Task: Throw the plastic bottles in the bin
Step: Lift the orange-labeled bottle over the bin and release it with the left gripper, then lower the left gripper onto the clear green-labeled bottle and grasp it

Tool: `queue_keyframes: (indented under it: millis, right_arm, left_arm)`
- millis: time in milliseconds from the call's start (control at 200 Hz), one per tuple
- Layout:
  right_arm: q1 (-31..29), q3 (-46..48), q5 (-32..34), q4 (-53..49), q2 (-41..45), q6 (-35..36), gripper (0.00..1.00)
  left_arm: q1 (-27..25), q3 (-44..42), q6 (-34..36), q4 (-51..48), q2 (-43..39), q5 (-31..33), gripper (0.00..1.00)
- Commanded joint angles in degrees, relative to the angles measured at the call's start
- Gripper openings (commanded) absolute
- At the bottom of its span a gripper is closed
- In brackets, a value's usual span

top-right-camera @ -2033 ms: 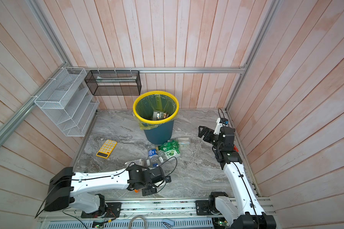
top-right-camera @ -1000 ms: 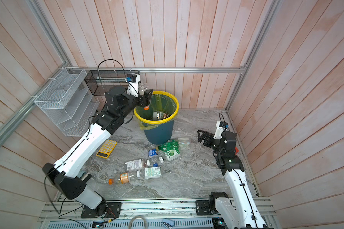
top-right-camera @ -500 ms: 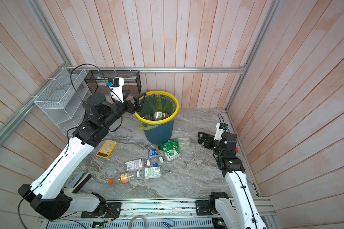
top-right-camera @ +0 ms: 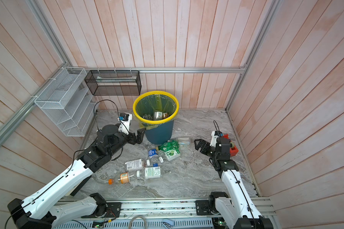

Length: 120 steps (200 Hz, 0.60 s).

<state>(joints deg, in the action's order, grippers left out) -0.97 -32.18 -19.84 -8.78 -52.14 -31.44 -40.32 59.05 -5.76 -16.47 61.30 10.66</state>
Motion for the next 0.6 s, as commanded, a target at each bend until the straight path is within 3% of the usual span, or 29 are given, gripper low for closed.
queue_keyframes:
  millis: [0, 255, 400, 595]
  right_arm:
    - [-0.2, 1.0, -0.9, 2.8, -0.9, -1.7, 1.0]
    - [-0.2, 1.2, -0.1, 4.2, -2.9, -2.8, 1.0]
    - [-0.2, 0.8, 0.6, 3.7, -3.0, -2.2, 1.0]
    - [-0.2, 0.9, 1.3, 3.1, -2.6, -1.6, 1.0]
  left_arm:
    - [-4.5, -2.0, 5.1, -6.6, -0.4, 2.8, 1.0]
    - [-16.6, 1.0, 15.7, -22.6, 9.3, 3.8, 1.0]
    - [-18.8, 4.0, 20.8, -30.0, 16.3, 2.3, 1.0]
    - [-20.3, 4.8, 24.3, -32.9, 22.6, -0.6, 0.97]
